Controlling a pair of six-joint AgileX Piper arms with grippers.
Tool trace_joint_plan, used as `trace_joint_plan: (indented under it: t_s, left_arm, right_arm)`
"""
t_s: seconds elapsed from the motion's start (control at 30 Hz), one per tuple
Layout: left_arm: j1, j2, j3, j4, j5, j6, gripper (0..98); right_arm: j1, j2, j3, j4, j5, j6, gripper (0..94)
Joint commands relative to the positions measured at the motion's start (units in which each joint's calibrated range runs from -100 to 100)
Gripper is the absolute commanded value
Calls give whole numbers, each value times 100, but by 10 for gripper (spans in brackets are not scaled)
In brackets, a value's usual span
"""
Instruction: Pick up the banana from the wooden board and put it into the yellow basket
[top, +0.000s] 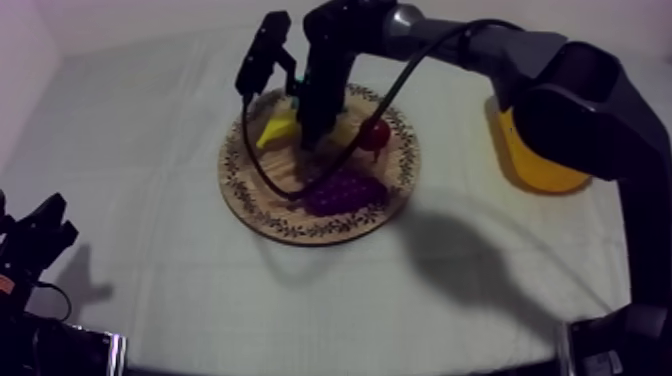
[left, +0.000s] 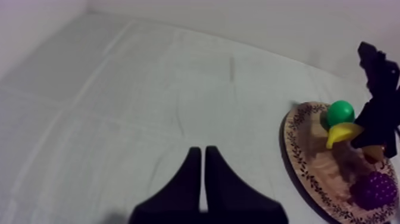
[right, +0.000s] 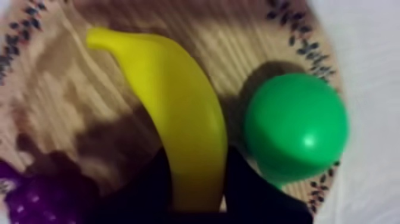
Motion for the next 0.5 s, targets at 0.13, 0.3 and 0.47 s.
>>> trace_joint_plan:
  t_s: [0.13, 0.3, 0.47]
  left_arm:
    - [-1, -5, -4, 0, 0, 1, 0]
    - [-1, -5, -4, 0, 0, 1, 0]
    - [-1, -5, -4, 0, 0, 0, 0]
  right_arm:
    - [52, -972, 412, -51, 160, 35, 104]
    - [268, -2027, 863, 6, 79, -49, 102]
    - [695, -3231, 1531, 81, -242, -201, 101]
